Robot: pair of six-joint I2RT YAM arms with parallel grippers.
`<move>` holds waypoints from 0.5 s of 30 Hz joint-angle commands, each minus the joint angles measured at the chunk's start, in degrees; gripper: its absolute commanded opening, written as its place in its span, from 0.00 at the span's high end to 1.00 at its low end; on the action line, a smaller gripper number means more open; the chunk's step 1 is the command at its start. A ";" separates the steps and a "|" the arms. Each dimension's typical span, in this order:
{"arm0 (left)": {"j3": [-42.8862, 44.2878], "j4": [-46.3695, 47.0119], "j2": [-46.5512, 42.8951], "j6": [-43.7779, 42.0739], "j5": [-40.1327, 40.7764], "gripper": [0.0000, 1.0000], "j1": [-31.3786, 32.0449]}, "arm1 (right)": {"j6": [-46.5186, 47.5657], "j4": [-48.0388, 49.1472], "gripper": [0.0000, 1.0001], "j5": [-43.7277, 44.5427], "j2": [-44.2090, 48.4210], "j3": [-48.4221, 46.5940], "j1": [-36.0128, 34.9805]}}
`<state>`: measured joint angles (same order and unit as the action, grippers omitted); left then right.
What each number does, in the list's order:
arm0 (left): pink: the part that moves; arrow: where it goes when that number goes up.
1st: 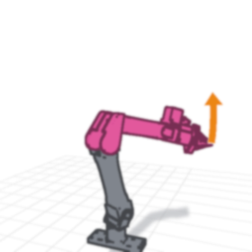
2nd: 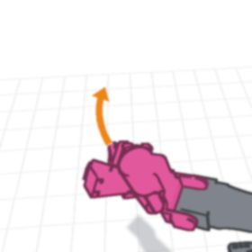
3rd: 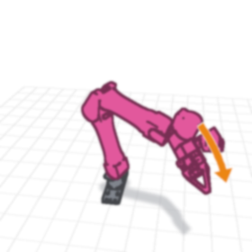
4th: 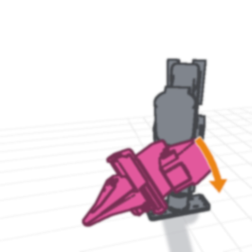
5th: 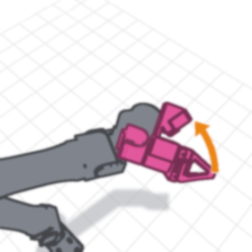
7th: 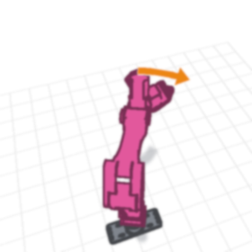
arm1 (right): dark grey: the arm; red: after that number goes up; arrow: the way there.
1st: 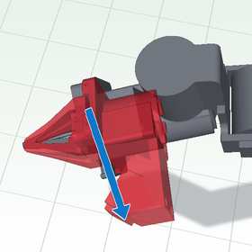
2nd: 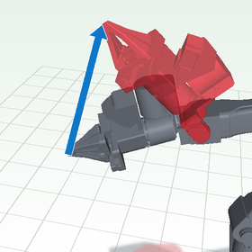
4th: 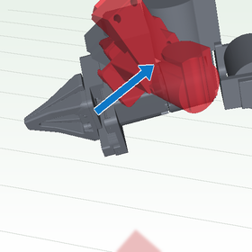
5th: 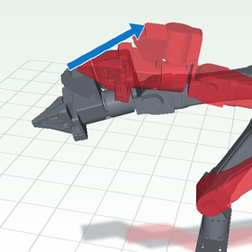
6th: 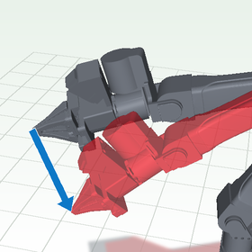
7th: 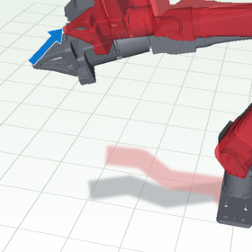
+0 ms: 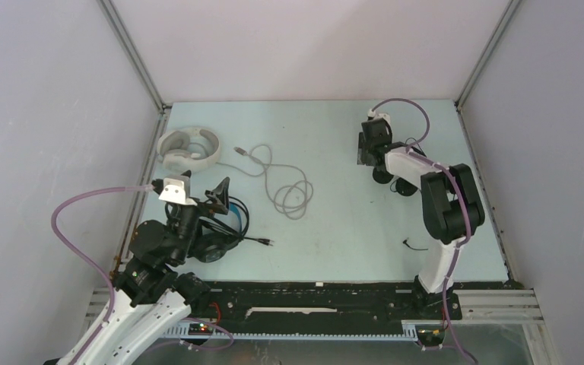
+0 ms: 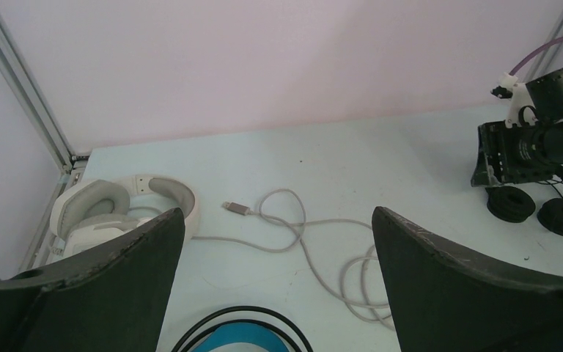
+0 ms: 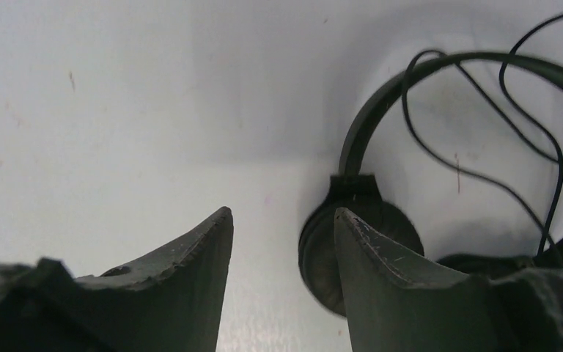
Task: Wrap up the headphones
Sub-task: Pick up the headphones from the center of the board.
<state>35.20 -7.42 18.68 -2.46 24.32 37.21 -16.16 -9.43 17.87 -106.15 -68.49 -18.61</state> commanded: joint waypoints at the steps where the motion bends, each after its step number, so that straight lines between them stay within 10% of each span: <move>1: 1.41 1.38 -0.62 -0.11 0.16 0.00 -0.30 | -1.98 -5.24 0.45 -1.84 -4.82 -8.51 2.25; 15: 1.28 1.87 0.16 -1.53 0.64 0.00 -0.32 | -7.67 -18.15 0.43 -1.99 -16.13 -22.81 6.56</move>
<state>35.20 -7.40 18.59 -3.03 24.27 37.19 -21.10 -23.42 17.54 -120.46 -87.44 -13.91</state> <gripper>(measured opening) 0.996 0.583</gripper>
